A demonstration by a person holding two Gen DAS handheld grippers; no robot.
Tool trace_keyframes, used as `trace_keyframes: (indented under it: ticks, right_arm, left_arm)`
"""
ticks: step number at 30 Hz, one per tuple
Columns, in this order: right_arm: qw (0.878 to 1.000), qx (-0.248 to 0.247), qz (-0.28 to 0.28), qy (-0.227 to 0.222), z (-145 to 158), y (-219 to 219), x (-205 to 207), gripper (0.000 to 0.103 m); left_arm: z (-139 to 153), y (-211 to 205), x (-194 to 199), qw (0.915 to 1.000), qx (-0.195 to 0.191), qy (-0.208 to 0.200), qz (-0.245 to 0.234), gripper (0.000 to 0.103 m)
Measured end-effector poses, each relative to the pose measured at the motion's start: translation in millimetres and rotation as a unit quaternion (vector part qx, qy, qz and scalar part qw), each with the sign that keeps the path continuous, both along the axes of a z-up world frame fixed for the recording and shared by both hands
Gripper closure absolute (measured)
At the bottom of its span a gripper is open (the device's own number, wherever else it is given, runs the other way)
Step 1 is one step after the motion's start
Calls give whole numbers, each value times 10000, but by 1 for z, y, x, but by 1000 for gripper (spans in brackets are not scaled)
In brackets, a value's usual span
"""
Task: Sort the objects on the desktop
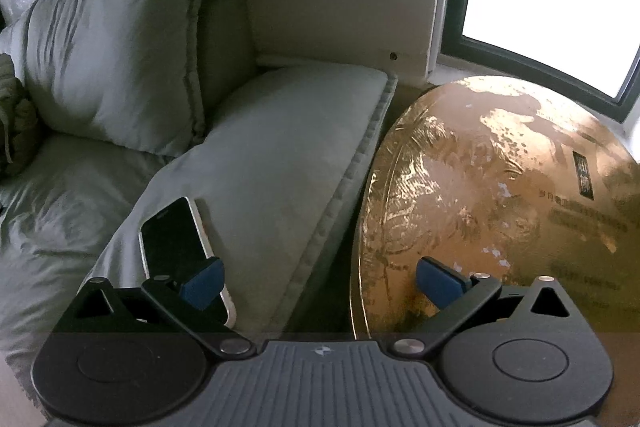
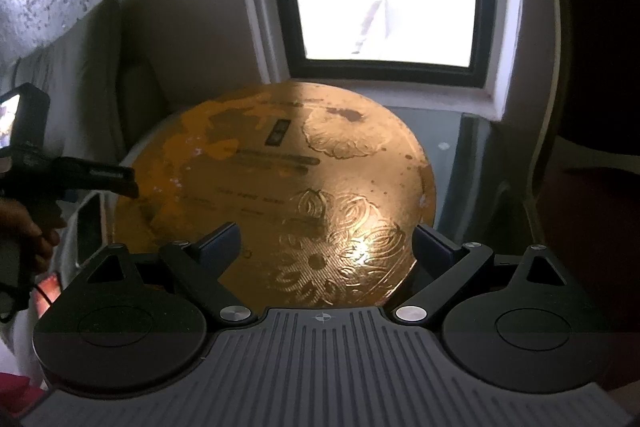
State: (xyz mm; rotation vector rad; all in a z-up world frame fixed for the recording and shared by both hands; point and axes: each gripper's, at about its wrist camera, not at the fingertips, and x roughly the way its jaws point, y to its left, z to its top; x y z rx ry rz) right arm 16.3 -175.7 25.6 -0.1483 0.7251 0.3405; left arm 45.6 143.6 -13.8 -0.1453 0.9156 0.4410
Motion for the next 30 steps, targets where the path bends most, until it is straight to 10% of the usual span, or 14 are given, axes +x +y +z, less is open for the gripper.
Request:
trace_keyframes:
  ticks: [24, 30]
  right_arm:
    - [9999, -69, 48, 141, -5, 10, 5, 5]
    - [9974, -363, 312, 543, -20, 20, 14, 45]
  left_arm:
    - [5, -10, 4, 9994, 188, 228, -192, 1]
    - [-7, -8, 0, 9992, 146, 360, -76, 1]
